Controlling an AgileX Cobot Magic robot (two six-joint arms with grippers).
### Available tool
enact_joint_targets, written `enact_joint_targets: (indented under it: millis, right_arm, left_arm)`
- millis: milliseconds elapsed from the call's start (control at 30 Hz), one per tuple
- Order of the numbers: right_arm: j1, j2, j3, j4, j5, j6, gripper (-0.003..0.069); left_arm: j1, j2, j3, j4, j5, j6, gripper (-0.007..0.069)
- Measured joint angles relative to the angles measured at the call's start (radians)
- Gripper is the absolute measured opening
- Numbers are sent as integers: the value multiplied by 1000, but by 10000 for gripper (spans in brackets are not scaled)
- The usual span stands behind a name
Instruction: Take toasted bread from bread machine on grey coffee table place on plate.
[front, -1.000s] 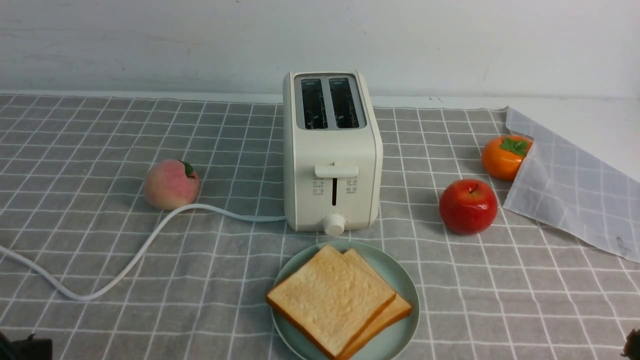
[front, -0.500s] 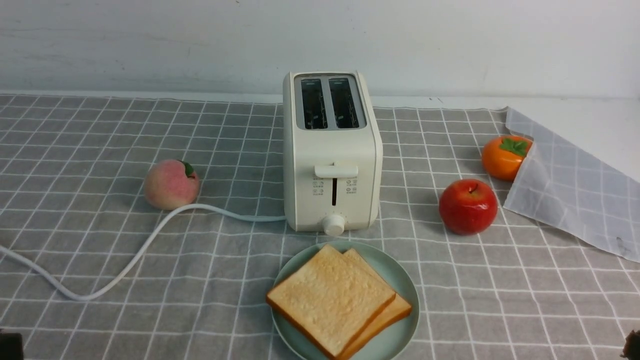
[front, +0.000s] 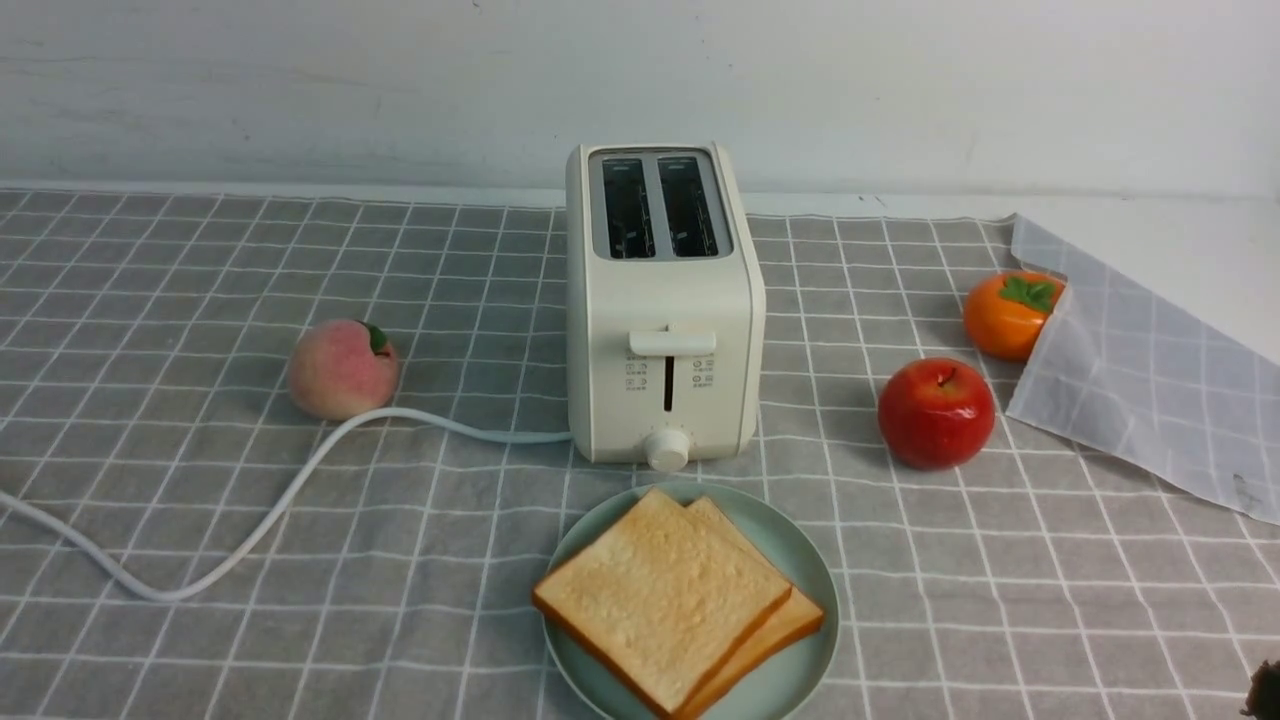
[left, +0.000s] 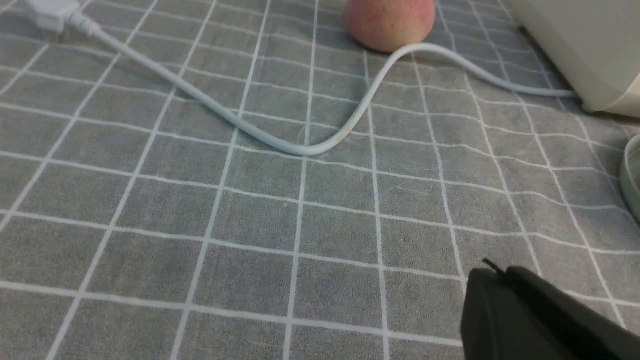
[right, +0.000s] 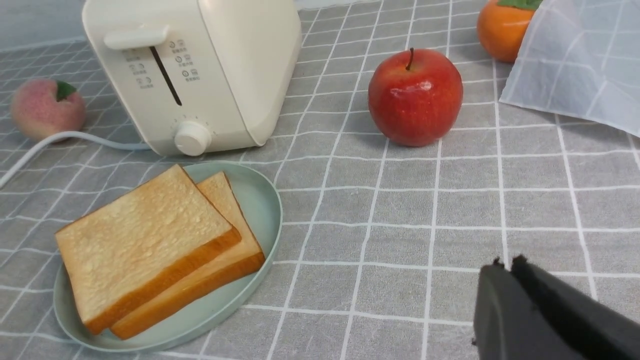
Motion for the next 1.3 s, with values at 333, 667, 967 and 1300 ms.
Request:
enact_joint_targets:
  millis: [333, 667, 967, 1300]
  right_arm:
    - [0, 0, 0, 0, 0, 0, 36]
    - [0, 0, 0, 0, 0, 0, 45]
    - [-60, -104, 0, -5, 24, 0, 59]
    - [-183, -271, 76, -235, 196, -3, 71]
  left_arm:
    - [4, 0, 3, -28, -6, 0, 1]
    - [26, 0, 3, -30, -8, 0, 10]
    - [26, 0, 4, -30, -10, 0, 17]
    - [27, 0, 4, -30, -10, 0, 28]
